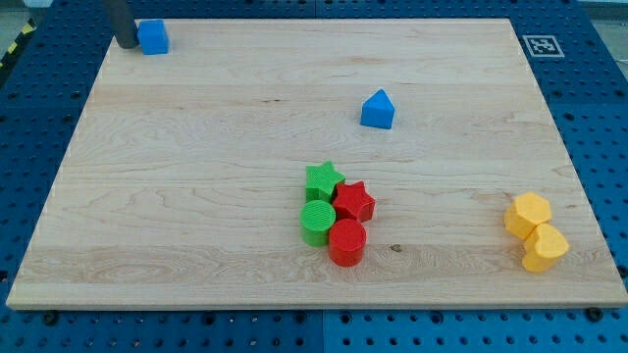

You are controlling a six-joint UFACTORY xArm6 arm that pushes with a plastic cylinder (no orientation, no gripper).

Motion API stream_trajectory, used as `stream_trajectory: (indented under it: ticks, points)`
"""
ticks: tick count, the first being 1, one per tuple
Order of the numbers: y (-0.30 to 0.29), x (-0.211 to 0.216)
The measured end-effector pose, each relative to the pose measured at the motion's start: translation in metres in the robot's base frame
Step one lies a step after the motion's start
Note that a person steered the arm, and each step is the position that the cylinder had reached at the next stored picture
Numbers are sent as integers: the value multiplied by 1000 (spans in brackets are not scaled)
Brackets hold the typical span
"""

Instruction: Move your arm below the blue triangle

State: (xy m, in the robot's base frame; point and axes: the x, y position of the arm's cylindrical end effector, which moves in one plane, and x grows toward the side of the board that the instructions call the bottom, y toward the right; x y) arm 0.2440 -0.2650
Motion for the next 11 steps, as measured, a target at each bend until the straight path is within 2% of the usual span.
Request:
stream_trajectory:
  ticks: [2,3,4,5,7,8,9,11]
  points:
    - [-4,7]
    - [-12,69]
    - [50,139]
    - [139,187]
    - [299,201]
    - [354,215]
    - [377,212]
    - [356,159]
